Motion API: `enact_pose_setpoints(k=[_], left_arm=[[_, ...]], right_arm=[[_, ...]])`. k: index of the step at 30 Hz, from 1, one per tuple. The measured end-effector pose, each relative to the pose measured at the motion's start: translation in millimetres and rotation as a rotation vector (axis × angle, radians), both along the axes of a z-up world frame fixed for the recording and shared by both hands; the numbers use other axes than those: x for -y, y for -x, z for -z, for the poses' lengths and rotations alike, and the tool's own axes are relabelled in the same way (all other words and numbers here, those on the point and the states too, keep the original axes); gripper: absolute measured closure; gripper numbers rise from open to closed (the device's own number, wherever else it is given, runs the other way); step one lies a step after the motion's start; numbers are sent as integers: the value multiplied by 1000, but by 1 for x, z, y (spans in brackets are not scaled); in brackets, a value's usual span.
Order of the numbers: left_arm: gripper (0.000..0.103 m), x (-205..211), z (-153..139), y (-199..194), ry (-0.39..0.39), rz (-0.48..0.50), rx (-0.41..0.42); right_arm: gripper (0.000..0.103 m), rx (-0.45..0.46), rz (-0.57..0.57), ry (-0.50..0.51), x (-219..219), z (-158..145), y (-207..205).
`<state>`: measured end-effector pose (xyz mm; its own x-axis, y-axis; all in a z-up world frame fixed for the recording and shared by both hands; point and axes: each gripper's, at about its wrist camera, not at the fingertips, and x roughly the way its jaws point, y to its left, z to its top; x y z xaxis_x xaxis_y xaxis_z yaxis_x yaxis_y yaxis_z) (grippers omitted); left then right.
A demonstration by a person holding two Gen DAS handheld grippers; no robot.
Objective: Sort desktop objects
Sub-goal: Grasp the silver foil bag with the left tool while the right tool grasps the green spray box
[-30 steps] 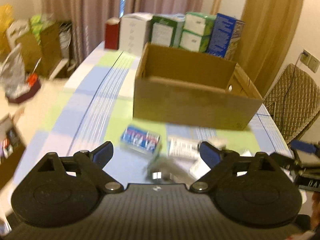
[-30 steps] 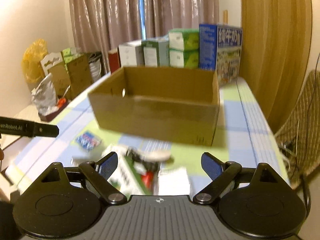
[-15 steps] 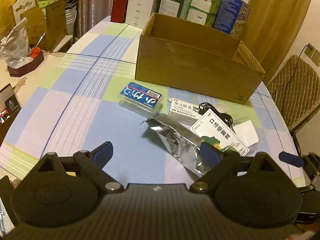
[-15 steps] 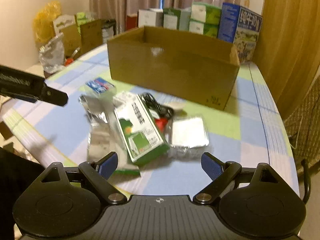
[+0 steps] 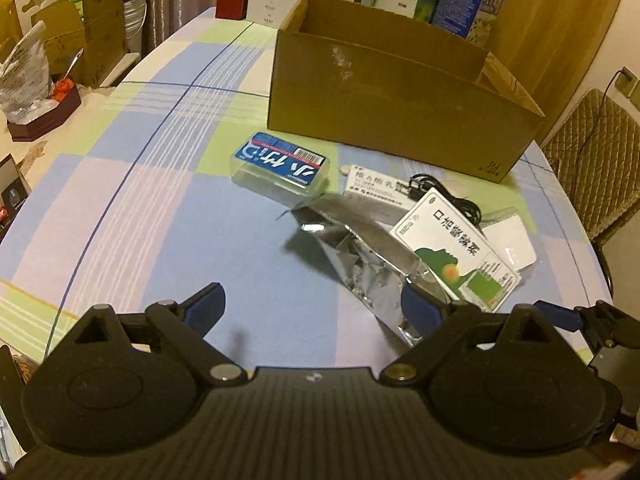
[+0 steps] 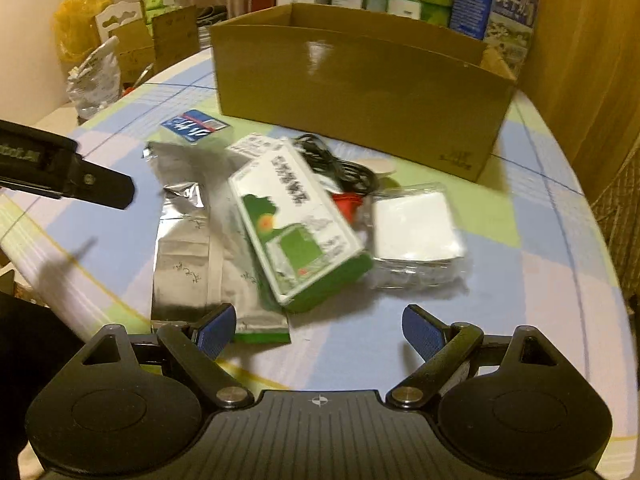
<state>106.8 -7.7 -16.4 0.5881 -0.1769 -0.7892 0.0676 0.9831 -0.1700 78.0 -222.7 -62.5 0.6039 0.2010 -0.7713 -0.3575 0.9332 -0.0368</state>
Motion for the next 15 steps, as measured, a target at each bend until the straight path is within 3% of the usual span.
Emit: enact_pose_setpoints(k=[6,15], left_arm=[[10,1,4,-1,27,15,-10],[14,29,22,-17,59,97,-51]], right_arm=[[15,-16,-65,-59,-17,1,7],[15,14,0,-12,10,-5,12]])
